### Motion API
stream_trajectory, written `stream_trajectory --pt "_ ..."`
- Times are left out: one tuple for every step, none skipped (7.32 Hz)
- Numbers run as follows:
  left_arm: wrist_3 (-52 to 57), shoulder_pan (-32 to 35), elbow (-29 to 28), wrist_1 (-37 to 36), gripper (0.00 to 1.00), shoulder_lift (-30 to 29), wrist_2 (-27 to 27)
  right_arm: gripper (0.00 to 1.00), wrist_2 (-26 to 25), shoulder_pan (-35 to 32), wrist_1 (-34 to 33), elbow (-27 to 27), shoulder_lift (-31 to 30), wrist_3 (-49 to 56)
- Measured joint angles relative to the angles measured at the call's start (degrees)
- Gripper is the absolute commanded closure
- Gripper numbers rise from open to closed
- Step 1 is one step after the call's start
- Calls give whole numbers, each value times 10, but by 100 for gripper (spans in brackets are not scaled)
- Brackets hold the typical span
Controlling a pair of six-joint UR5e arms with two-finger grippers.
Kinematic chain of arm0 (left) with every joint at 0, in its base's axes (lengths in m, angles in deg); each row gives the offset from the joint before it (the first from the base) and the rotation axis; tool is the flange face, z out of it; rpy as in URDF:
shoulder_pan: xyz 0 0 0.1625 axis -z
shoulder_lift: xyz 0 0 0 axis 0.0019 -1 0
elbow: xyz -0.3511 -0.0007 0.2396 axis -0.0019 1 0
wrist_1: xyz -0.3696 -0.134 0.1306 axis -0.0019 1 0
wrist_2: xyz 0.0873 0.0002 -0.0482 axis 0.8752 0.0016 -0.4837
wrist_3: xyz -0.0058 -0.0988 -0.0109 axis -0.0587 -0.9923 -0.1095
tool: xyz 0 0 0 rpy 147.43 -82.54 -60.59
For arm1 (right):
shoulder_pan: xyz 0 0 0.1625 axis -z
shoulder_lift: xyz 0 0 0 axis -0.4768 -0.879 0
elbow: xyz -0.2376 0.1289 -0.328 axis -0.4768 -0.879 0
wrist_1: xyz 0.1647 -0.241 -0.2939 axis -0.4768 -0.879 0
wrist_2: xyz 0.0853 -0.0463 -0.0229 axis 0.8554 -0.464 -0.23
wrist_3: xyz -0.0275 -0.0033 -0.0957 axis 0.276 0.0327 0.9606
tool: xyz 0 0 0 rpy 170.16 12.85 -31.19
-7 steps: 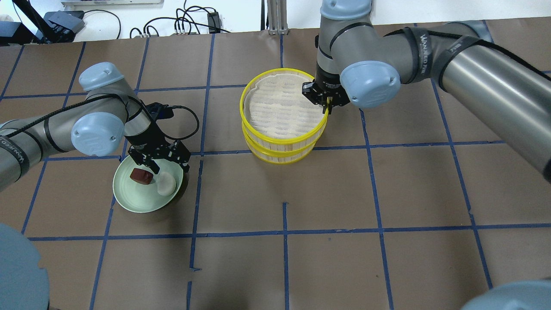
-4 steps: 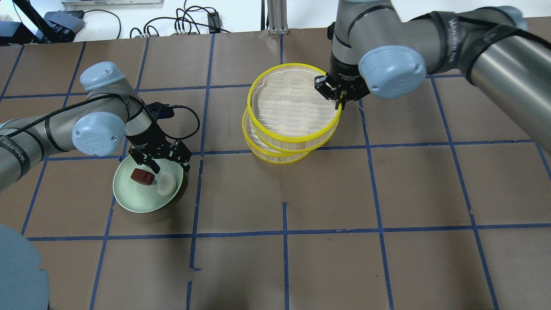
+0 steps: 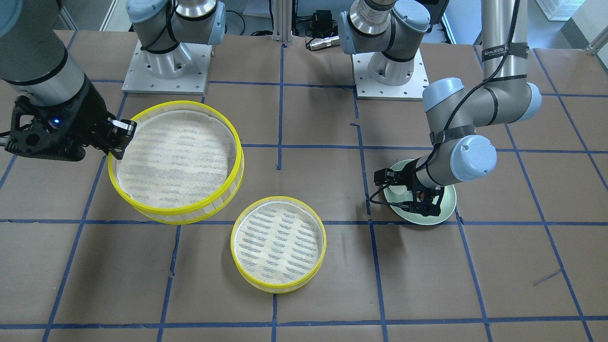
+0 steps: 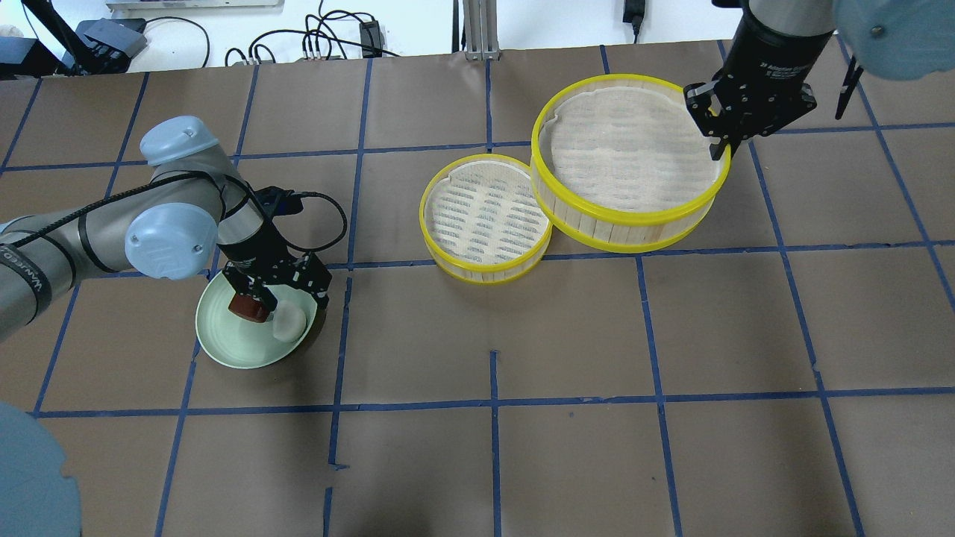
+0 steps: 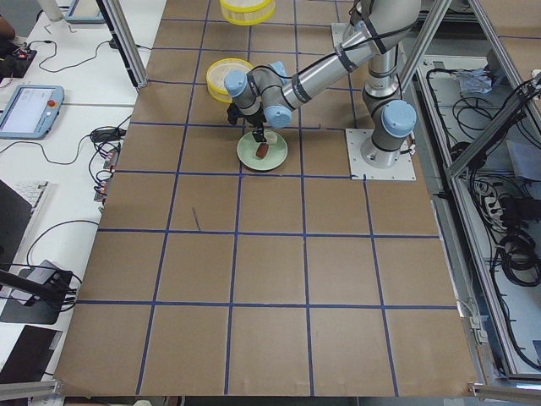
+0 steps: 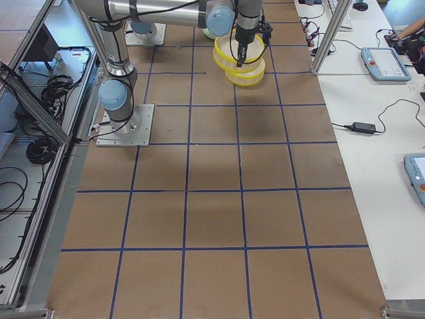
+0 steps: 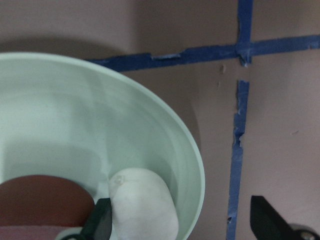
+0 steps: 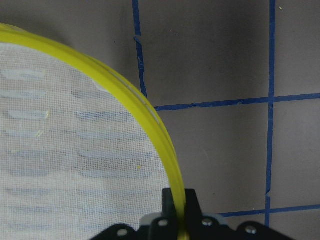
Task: Place buns in different layers of steamer
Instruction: 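Lift top steamer tier with right gripper and set it beside bottom tier, then carry the white bun with left gripper into the bottom tier, release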
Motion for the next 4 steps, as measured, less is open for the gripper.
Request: stream_trajectory --pt "0 -1 5 -6 74 1 7 97 -7 3 12 -6 -6 1" --pt "0 -2 7 -9 84 3 11 96 -20 5 28 -12 -16 2" --pt "1 -3 7 -11 98 5 18 96 -32 5 40 -15 -25 3" --pt "0 -3 6 -11 100 7 27 96 -36 4 44 -14 -28 3"
